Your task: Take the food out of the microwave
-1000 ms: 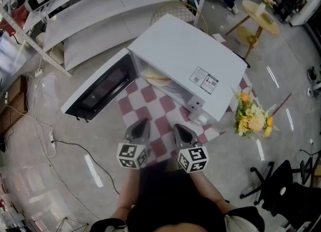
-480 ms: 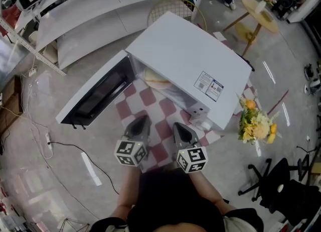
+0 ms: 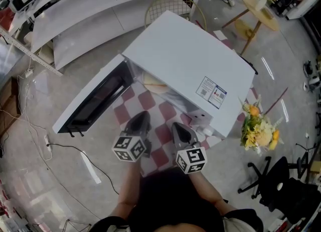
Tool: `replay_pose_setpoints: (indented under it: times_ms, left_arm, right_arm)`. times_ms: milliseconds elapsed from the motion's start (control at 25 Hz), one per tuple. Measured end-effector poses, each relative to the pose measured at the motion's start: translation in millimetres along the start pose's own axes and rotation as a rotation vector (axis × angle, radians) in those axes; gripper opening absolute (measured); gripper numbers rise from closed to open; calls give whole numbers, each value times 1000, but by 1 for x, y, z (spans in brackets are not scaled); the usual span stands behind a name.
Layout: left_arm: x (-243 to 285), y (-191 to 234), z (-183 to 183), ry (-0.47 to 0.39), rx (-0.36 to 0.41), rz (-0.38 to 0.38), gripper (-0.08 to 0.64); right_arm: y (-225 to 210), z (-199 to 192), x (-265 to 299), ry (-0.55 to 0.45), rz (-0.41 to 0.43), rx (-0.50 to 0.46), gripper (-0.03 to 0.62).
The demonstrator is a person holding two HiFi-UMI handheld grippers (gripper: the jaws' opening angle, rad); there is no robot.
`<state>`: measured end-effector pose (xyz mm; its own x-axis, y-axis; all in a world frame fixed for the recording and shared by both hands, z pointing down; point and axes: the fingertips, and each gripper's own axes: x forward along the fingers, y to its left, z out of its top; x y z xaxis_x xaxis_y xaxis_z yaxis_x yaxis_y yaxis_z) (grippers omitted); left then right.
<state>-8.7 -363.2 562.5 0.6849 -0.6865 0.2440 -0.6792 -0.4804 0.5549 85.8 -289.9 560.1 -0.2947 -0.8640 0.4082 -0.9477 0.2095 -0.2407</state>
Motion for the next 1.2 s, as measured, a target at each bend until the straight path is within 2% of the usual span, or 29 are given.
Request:
replay_pose_setpoints:
  times_ms: [200,760,920,1200]
  left_arm:
    - [15,10,3,-23,-136,-34,9]
    - [50,27,4,-29,-376,-70,9]
    - [59,33,3,-45,-471,-85,9]
    - [71,41,4,-65,-536,-65,9]
  right_arm:
    - [-2,-2,7,11,-2,6,2]
    - [-9,-2,17,26,-7,23,2]
    - [-10,-3,21,31,-7,26,2]
    - [-11,-6,28,51,-5,27,2]
